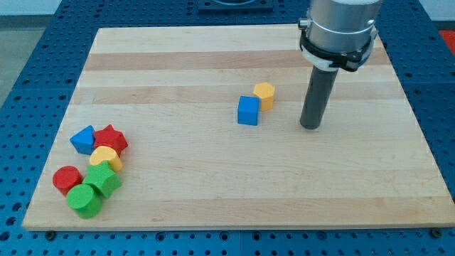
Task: Slide the yellow hexagon to the top left corner of the board
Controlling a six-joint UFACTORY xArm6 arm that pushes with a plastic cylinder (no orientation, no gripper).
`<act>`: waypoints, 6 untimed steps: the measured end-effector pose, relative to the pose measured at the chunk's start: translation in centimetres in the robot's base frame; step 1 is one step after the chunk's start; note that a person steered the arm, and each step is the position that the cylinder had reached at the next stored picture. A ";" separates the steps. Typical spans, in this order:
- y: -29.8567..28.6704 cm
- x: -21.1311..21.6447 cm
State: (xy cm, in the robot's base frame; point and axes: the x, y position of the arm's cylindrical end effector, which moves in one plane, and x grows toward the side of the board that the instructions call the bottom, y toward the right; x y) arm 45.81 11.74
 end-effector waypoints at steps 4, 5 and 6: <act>-2.8 -1.2; -2.8 -2.0; -4.0 -3.1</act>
State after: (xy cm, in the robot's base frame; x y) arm 42.68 7.70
